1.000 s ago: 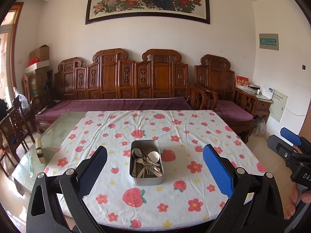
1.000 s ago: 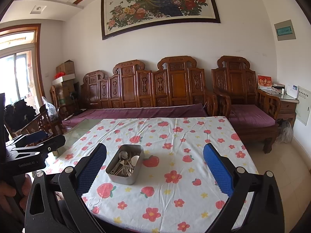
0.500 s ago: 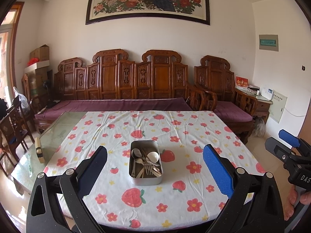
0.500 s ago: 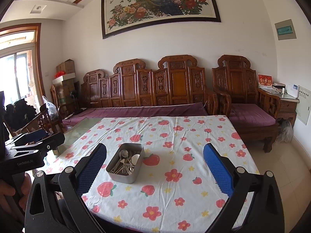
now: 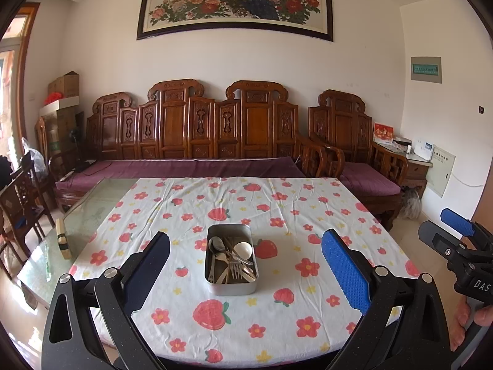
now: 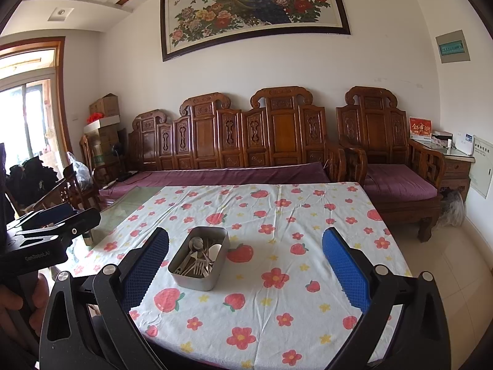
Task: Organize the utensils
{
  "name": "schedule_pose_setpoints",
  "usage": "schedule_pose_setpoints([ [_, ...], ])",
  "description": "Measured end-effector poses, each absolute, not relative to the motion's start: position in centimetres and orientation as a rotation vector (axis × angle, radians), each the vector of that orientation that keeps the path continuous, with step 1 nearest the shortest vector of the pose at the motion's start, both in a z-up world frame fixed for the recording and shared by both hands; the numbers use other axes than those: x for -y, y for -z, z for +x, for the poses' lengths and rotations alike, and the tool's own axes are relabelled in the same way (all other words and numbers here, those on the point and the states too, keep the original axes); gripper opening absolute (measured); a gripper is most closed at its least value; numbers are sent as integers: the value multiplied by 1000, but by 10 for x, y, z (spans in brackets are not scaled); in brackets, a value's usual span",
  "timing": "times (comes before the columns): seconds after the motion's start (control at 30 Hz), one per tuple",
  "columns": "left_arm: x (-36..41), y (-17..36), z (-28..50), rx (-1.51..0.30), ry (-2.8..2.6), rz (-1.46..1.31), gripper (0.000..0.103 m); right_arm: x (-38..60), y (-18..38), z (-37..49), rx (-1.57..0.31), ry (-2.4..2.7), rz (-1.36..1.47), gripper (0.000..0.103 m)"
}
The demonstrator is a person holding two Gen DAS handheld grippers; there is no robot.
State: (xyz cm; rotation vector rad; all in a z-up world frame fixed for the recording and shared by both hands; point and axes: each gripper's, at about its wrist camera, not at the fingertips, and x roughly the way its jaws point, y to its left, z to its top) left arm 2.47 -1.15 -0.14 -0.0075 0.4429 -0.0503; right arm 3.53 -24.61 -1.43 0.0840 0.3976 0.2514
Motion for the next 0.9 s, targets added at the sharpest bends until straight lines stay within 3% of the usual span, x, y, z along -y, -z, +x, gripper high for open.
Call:
schedule_pose_setpoints([
  [0.9, 15, -5, 22, -434, 52, -12, 95, 244, 15, 34, -395, -254, 83, 100],
])
